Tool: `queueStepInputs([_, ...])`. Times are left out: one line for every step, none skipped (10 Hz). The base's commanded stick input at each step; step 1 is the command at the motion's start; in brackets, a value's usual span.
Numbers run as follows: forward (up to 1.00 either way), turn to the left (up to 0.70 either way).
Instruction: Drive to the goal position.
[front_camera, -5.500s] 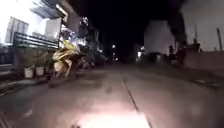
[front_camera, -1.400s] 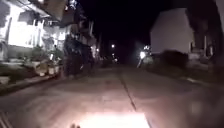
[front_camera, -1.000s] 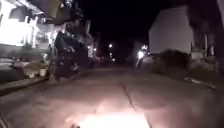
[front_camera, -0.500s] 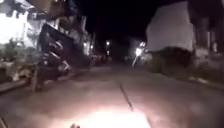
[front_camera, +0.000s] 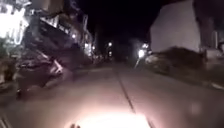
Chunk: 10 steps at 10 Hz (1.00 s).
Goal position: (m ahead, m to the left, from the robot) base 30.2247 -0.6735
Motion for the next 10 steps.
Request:
queueStepInputs([1.0, 0.0])
queueStepInputs([1.0, 0.0])
queueStepInputs([1.0, 0.0])
queueStepInputs([1.0, 0.0])
queueStepInputs([1.0, 0.0])
queueStepInputs([1.0, 0.0])
queueStepInputs([1.0, 0.0])
queueStepInputs([1.0, 0.0])
queueStepInputs([1.0, 0.0])
queueStepInputs([1.0, 0.0])
